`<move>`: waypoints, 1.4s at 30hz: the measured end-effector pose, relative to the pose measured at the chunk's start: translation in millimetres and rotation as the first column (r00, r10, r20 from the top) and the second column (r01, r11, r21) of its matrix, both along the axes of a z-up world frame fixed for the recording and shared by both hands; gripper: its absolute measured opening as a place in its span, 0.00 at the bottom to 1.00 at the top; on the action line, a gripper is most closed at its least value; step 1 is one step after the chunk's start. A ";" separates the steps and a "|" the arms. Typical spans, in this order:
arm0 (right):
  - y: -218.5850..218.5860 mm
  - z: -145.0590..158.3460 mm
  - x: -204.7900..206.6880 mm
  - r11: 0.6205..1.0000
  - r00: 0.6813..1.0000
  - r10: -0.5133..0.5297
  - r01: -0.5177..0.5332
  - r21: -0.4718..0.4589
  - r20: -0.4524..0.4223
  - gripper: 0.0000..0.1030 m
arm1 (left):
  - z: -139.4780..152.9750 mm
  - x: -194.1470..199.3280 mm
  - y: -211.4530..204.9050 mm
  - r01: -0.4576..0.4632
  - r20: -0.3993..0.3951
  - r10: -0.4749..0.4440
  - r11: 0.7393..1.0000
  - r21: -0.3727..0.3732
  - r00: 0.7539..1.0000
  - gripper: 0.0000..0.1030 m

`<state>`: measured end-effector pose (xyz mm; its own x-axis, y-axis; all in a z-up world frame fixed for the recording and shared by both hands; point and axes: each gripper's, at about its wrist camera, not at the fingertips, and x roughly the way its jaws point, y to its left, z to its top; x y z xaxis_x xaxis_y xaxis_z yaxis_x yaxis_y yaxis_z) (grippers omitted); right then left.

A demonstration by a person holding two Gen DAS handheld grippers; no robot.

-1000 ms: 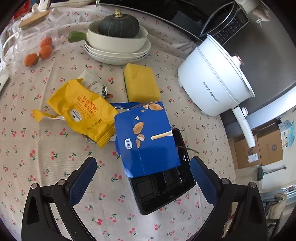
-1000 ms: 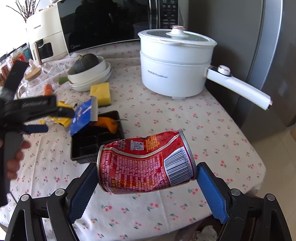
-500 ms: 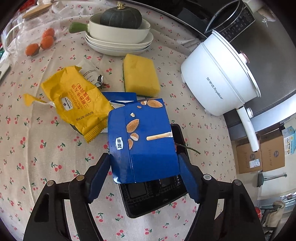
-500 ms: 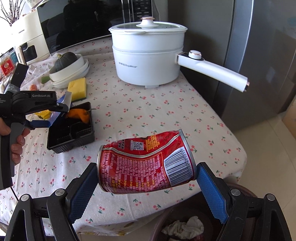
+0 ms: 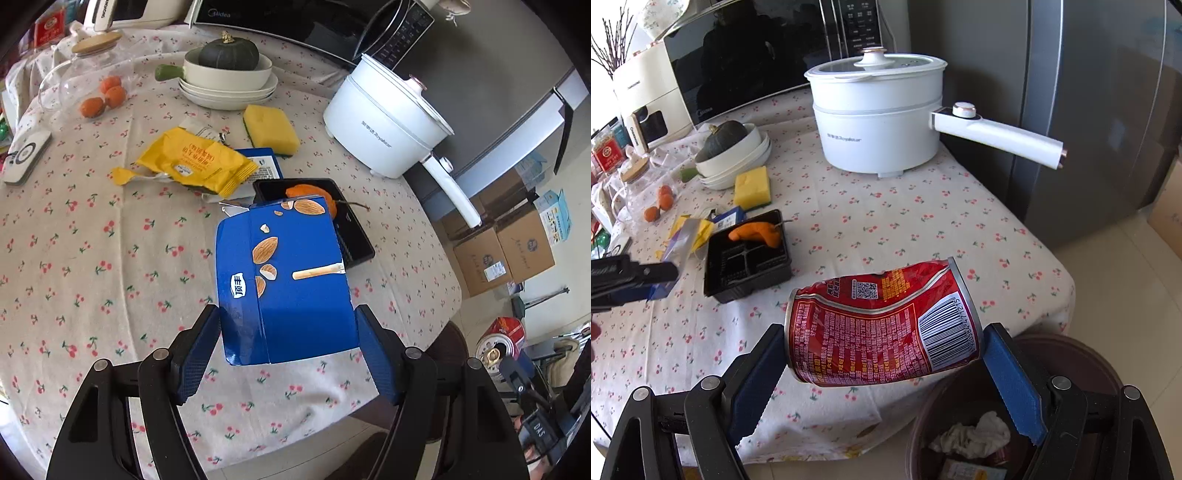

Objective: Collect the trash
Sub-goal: 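Carry the blue box and red can over the brown bin, then open the left gripper to drop the box while the right gripper drops the can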

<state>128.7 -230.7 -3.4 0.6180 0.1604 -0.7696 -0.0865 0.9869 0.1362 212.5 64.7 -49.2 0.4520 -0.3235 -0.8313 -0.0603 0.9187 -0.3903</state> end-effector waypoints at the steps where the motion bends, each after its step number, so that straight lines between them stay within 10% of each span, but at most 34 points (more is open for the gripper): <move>1: -0.9 -0.4 -5.4 1.000 1.000 -0.004 0.004 0.002 -0.002 0.86 | 0.4 -9.0 1.9 0.006 0.007 -0.006 1.000 0.011 1.000 0.73; 28: -116.9 -43.9 -103.6 0.977 0.972 -0.215 0.213 -0.027 -0.099 0.86 | -9.5 -99.3 -74.3 0.262 0.061 -0.269 0.959 0.111 0.961 0.73; 42: -193.5 -68.1 -142.6 0.947 0.935 -0.322 0.320 -0.041 -0.145 0.86 | -35.1 -108.0 -228.5 0.512 0.091 -0.526 0.847 0.139 0.845 0.74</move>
<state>-13.9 -424.2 -71.5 0.5135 -0.0413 -0.8571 0.2551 0.9610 0.1065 104.5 -163.8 -84.3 0.3413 -0.4529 -0.8236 0.4785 0.8379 -0.2625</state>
